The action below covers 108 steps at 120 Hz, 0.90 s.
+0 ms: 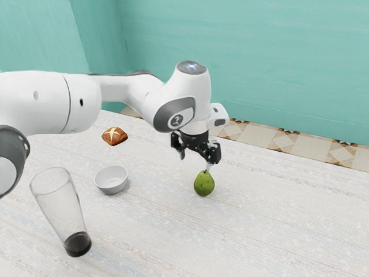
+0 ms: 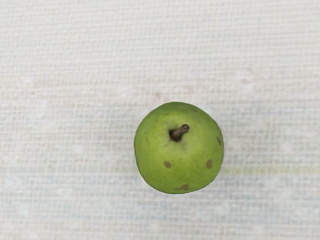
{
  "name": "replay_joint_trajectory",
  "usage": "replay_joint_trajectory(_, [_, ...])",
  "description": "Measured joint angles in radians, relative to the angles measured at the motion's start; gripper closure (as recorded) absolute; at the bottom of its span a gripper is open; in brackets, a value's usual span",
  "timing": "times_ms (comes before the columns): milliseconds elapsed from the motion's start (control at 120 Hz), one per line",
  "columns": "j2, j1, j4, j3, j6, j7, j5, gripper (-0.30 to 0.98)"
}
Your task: Place the pear in the bowl.
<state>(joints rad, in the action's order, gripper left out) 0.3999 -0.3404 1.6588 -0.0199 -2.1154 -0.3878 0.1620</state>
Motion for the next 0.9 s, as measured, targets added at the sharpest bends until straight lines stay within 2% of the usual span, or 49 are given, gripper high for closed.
replay_joint_trajectory(217, [0.072,0.001,0.083,0.000,-0.233,-0.151,0.099,0.02])
replay_joint_trajectory(383, [0.108,0.000,0.089,0.001,-0.351,-0.235,0.130,0.02])
replay_joint_trajectory(900, [0.118,0.014,0.148,0.000,-0.441,-0.321,0.142,0.02])
